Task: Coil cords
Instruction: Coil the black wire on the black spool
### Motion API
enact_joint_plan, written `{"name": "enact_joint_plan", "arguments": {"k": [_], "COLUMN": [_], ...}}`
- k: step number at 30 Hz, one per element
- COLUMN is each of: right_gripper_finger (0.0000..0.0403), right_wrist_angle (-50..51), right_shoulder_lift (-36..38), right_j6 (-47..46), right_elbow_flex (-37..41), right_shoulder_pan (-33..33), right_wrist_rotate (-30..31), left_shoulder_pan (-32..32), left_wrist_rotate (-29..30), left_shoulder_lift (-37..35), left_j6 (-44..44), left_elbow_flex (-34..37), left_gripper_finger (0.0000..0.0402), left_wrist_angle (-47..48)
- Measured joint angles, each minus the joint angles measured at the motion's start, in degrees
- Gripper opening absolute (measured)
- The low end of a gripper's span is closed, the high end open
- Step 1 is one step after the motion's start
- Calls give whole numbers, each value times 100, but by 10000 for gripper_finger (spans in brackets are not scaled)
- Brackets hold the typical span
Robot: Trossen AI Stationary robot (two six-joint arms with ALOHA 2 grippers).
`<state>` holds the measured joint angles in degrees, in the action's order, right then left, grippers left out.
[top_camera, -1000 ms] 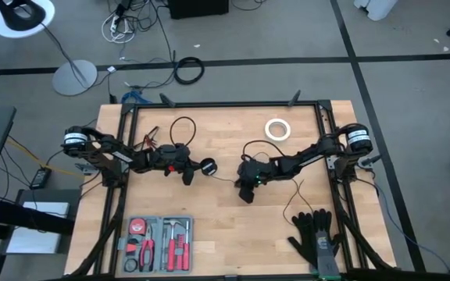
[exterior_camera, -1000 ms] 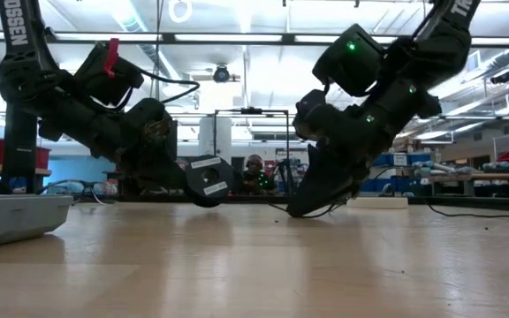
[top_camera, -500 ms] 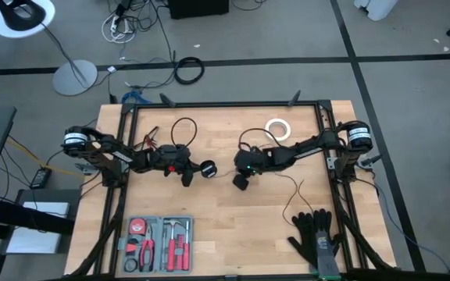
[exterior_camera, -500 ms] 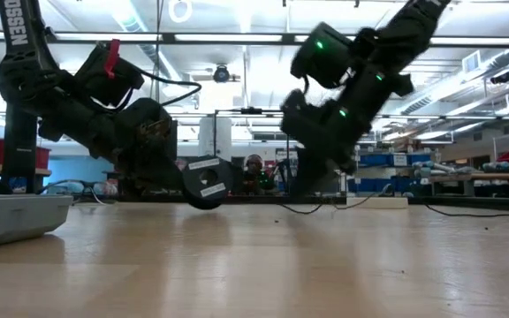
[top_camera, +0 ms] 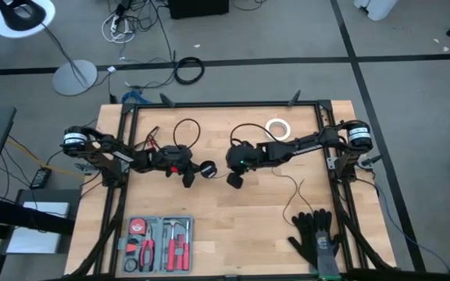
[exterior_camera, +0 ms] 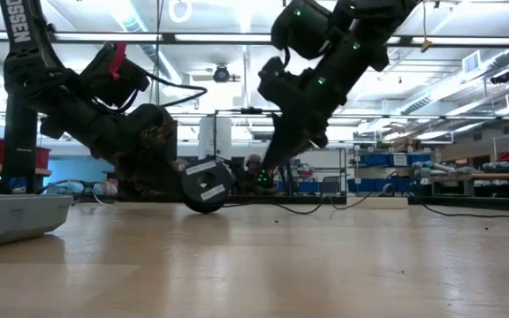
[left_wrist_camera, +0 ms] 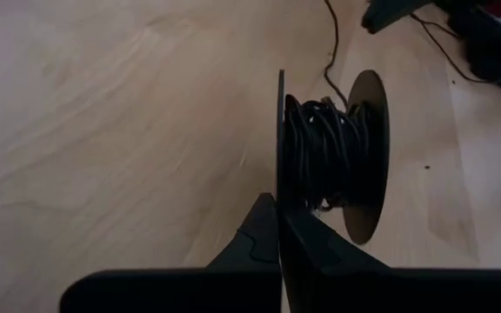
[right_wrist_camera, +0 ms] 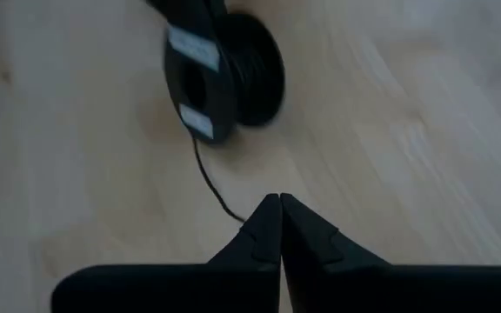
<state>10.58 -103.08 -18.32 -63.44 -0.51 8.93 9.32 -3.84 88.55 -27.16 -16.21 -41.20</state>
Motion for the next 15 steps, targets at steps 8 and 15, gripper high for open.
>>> {"name": "enact_joint_plan", "arguments": {"k": [8,15], "right_gripper_finger": [40,74], "right_wrist_angle": [1231,1613], "right_shoulder_lift": [21,25], "right_j6": [16,1290], "right_elbow_flex": [-7,-9], "right_shoulder_pan": [0,-7], "right_wrist_rotate": [-329,-684], "left_shoulder_pan": [0,0], "left_wrist_rotate": [8,11], "left_shoulder_lift": [0,4], "left_j6": [-2,-6], "left_elbow_flex": [4,9], "left_gripper_finger": [0,0], "left_wrist_angle": [33,29]}}
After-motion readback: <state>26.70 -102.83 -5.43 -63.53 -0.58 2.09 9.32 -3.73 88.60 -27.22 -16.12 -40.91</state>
